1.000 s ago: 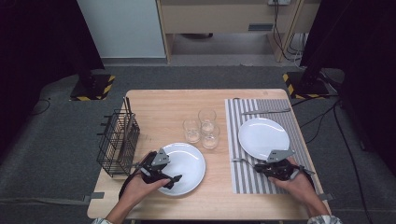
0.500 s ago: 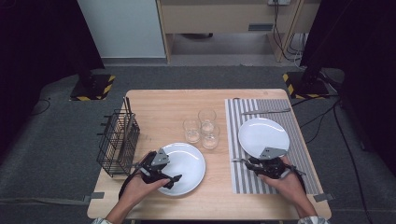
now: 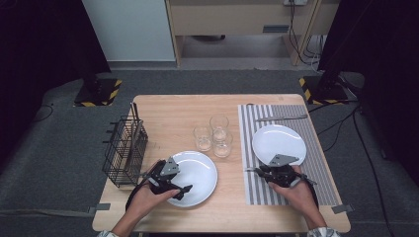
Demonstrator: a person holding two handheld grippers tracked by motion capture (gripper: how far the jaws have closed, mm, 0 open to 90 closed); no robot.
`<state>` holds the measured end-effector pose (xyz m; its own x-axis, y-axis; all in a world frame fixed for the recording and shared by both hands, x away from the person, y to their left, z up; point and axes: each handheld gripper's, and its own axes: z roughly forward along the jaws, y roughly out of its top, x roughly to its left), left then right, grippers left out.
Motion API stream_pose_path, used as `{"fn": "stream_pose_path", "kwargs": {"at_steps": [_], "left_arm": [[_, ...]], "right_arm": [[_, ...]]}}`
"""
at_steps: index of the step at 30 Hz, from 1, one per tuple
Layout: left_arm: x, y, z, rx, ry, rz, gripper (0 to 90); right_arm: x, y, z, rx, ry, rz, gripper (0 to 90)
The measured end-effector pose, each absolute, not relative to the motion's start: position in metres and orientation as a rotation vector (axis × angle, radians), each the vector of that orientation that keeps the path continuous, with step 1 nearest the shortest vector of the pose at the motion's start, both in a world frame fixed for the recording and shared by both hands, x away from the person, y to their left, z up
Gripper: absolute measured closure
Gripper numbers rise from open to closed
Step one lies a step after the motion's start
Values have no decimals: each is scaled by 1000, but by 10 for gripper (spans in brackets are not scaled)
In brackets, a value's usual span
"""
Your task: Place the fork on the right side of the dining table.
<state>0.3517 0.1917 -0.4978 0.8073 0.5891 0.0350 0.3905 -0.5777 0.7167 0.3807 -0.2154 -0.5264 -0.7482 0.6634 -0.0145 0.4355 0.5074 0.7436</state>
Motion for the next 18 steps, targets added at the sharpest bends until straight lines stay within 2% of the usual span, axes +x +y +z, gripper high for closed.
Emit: {"fn": "stream_pose_path", "kwargs": {"at_steps": [12,18], "left_arm": [[352,192,-498,2258,718,344,46],[352,191,-498,2259,717,343,46]], "right_arm": [[382,-216,-529,931,2448,1033,856],[382,-216,-529,921,2450,1028,877]]}}
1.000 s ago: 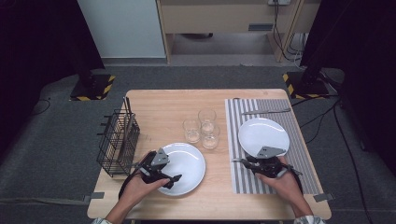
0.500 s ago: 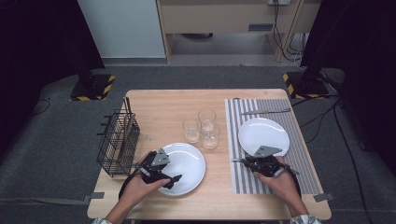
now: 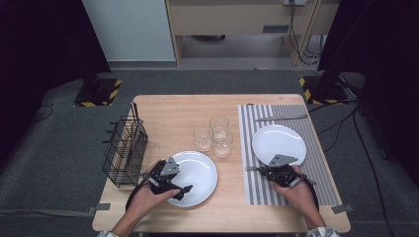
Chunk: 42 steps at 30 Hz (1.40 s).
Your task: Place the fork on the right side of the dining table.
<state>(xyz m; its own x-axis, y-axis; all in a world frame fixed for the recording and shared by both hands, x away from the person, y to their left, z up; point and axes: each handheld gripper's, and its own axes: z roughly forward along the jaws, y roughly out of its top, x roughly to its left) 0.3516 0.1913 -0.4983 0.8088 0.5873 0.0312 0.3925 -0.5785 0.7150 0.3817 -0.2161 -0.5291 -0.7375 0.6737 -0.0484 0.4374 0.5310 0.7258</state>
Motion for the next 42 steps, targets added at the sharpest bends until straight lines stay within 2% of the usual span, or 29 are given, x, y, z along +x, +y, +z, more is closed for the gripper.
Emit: {"fn": "stream_pose_path", "kwargs": {"at_steps": [26,35,42], "left_arm": [[350,191,-497,2265,706,352,46],[350,192,-497,2261,708,352,46],[351,192,-497,2259,709,351,46]], "right_arm": [[364,-223,-528,864,2493,1033,874],[362,-220,-524,855,2475,1056,739],[363,-221,-522,868,2458,1072,805]]}}
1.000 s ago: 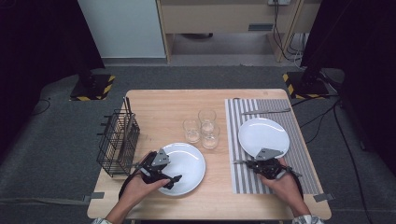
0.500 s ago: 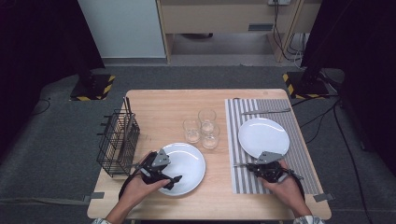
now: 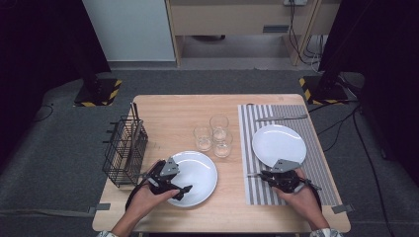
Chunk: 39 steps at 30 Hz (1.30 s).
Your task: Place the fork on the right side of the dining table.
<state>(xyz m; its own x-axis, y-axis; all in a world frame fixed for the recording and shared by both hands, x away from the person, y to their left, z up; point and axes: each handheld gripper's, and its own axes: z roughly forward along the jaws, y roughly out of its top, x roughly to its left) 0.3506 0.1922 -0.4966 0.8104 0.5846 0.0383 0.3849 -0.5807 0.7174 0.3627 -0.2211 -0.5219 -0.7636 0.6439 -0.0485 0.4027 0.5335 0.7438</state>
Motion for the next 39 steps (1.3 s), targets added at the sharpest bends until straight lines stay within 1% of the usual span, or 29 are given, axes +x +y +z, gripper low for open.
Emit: {"fn": "stream_pose_path", "kwargs": {"at_steps": [4,7,12,15,22,27,29,39], "left_arm": [[351,192,-497,2259,709,350,46],[351,192,-497,2259,706,349,46],[351,192,-497,2260,707,347,46],[351,191,-497,2261,704,344,46],[351,191,-498,2263,704,344,47],[351,190,-498,2267,702,339,47],[351,190,-499,2268,702,338,48],[351,191,-499,2270,698,332,48]], "right_arm": [[365,-224,-522,900,2447,1056,827],[367,-225,-522,917,2447,1059,826],[372,-228,-523,967,2443,1040,782],[374,-230,-524,977,2445,1051,771],[373,-227,-520,964,2411,1100,662],[377,-218,-517,944,2409,1111,557],[379,-213,-517,933,2414,1096,536],[391,-197,-518,914,2445,1059,544]]}}
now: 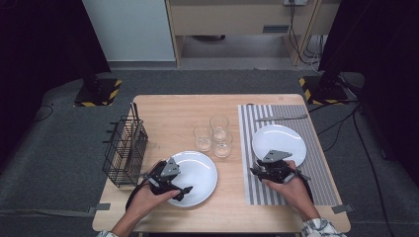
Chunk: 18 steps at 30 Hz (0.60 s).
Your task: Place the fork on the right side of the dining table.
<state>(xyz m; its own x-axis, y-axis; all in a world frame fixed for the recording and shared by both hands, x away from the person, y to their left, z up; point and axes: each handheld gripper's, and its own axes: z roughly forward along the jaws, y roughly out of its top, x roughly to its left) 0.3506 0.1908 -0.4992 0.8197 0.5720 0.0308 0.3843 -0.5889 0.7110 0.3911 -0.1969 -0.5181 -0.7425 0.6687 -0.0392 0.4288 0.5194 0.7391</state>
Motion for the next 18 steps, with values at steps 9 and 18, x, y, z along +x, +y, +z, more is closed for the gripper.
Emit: {"fn": "stream_pose_path", "kwargs": {"at_steps": [9,18], "left_arm": [[351,190,-500,2275,693,328,49],[350,190,-501,2281,689,321,50]], "right_arm": [[397,-194,-522,926,2461,1031,549],[398,-193,-524,927,2487,1007,624]]}}
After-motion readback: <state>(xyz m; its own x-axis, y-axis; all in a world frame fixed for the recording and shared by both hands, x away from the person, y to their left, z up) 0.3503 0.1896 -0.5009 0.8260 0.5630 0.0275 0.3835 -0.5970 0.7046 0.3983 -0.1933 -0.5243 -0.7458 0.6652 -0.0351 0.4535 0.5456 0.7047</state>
